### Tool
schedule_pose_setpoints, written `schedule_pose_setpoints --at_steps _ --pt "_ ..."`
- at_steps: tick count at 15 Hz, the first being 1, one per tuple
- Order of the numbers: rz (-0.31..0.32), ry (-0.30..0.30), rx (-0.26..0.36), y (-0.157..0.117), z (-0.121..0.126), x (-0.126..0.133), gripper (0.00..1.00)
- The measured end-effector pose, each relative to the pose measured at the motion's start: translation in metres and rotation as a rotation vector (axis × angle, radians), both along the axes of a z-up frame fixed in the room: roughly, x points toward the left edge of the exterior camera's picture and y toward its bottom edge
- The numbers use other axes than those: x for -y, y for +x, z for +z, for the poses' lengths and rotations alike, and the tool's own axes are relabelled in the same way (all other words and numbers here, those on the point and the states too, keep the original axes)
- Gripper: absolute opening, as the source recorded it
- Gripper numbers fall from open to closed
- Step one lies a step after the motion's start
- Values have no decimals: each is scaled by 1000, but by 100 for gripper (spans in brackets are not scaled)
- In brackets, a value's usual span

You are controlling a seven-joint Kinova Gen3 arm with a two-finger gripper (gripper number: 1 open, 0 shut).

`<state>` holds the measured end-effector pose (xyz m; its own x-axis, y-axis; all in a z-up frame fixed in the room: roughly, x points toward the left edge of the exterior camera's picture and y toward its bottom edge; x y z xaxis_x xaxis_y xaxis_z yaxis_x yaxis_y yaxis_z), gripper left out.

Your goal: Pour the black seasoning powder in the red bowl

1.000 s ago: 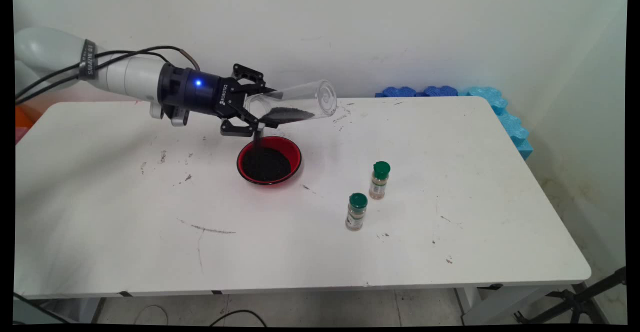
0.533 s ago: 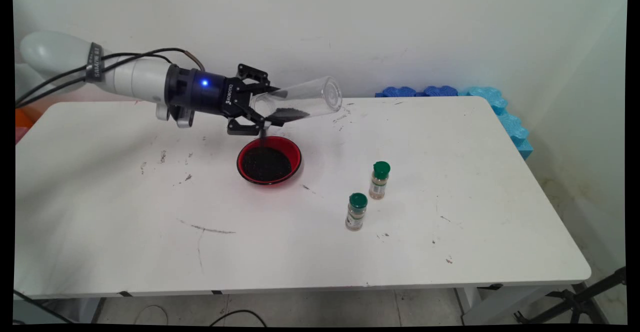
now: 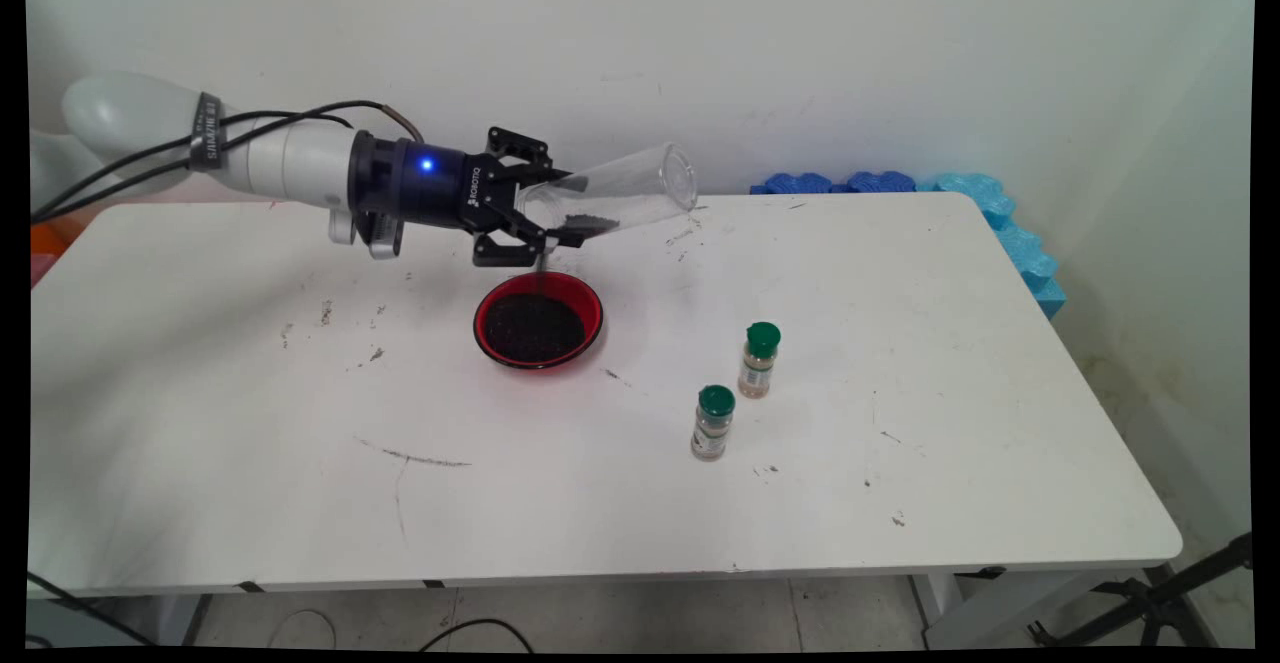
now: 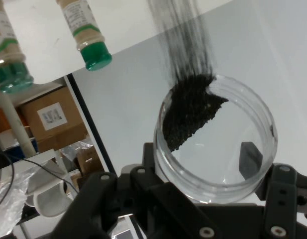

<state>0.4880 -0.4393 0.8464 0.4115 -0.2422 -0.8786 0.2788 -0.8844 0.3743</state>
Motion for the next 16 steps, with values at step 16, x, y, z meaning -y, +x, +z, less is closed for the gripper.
schedule_pose_setpoints --at_steps 16 --pt "55 1 -65 -2 -6 -5 0"
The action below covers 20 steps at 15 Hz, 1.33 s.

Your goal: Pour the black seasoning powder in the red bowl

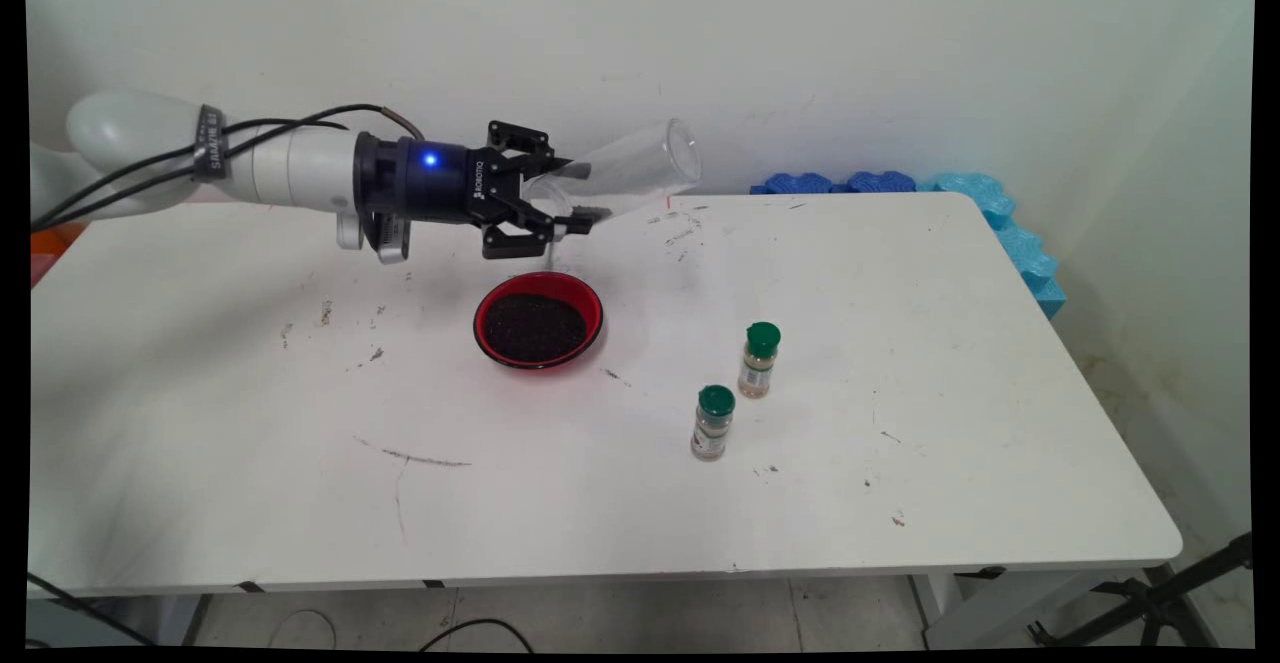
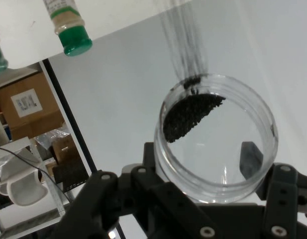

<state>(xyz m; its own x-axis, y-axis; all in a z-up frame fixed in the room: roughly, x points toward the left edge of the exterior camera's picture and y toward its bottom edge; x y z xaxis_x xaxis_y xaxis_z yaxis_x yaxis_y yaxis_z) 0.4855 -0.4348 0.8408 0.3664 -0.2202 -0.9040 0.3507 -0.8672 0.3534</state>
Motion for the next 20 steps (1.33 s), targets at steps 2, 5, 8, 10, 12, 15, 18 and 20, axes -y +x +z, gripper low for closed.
schedule_pose_setpoints --at_steps 2,5,8,10,12,15,18,20 --pt "0 -9 -4 1 -2 -2 0" --pt "-2 -19 -6 2 -5 -4 0" --pt "-1 -26 -10 3 -7 -7 0" --pt "-2 -30 -11 3 -8 -8 0" --pt "-3 -39 -6 3 -9 -9 0" --pt "-14 -70 21 6 -12 -9 0" --pt "-33 -124 66 10 -13 -9 0" --pt "-44 -152 89 12 -13 -8 0"
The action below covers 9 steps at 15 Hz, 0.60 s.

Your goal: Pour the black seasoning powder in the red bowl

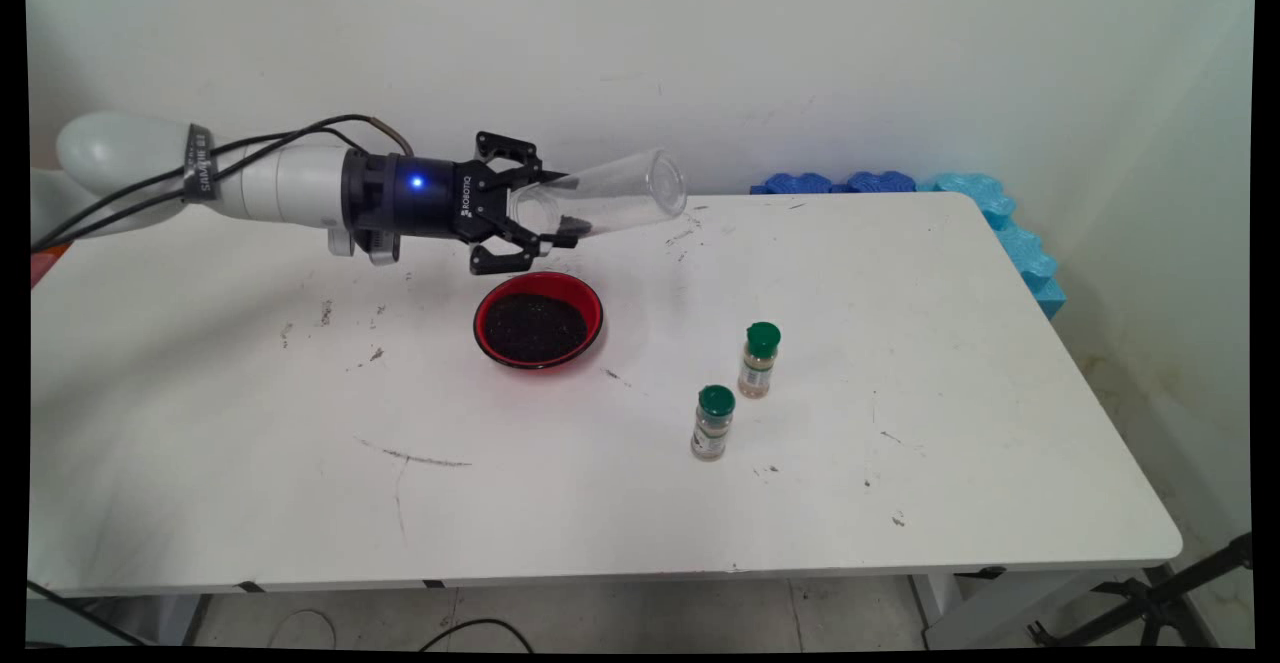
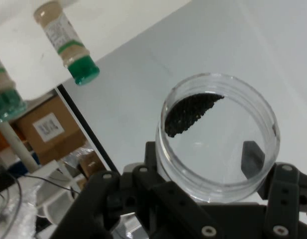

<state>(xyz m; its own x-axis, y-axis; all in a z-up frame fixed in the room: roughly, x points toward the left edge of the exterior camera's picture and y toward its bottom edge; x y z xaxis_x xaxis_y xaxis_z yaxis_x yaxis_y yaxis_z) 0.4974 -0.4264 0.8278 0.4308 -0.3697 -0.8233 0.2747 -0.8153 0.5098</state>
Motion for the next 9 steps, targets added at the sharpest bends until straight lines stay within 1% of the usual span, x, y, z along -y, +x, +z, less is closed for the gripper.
schedule_pose_setpoints --at_steps 3,5,9 --pt "-22 -54 42 3 2 1 0" --pt "-45 -109 84 5 5 3 0" --pt "-105 -239 185 9 13 8 0"
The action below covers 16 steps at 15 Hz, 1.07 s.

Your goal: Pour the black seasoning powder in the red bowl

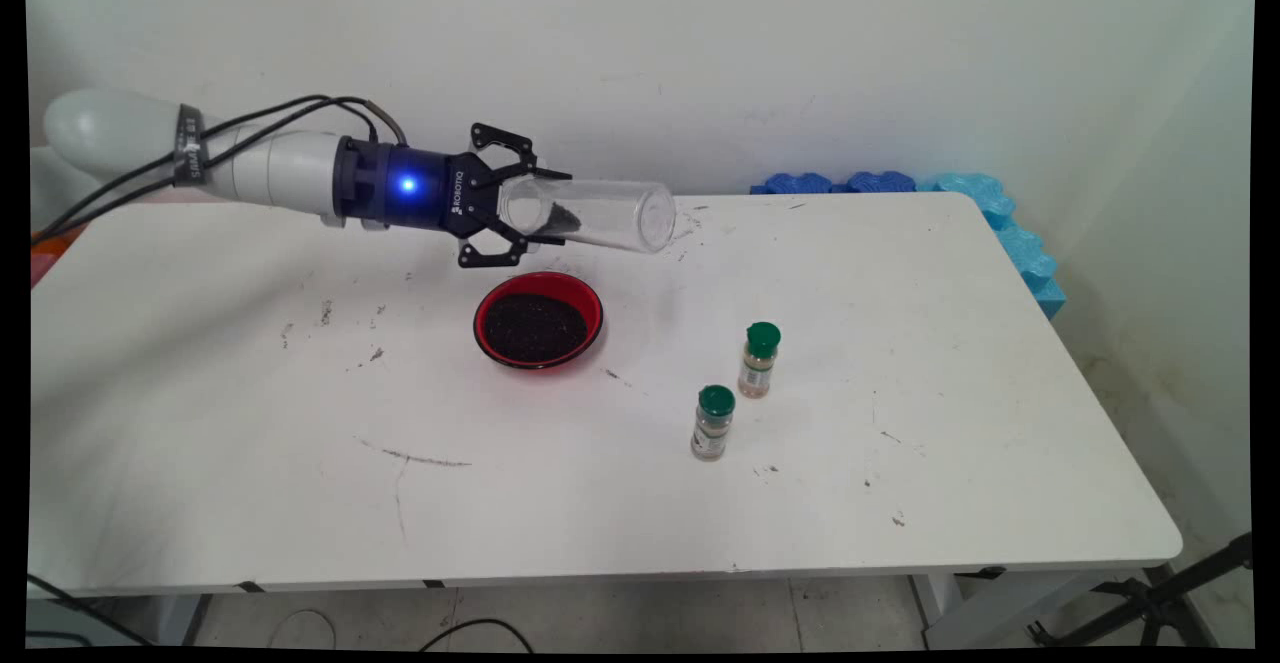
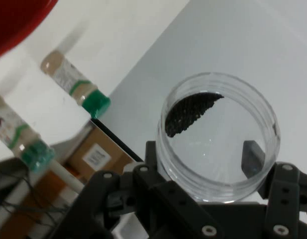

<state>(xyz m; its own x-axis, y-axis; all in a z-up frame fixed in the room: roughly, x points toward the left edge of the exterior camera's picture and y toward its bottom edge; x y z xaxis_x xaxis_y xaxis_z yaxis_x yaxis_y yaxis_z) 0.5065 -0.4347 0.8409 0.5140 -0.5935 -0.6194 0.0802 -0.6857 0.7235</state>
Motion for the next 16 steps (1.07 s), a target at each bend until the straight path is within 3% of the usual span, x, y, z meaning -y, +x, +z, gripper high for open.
schedule_pose_setpoints --at_steps 9,14,16 --pt "-165 -304 250 3 22 11 0" --pt "-287 -537 382 -3 42 14 0" --pt "-315 -596 416 -6 48 15 0"
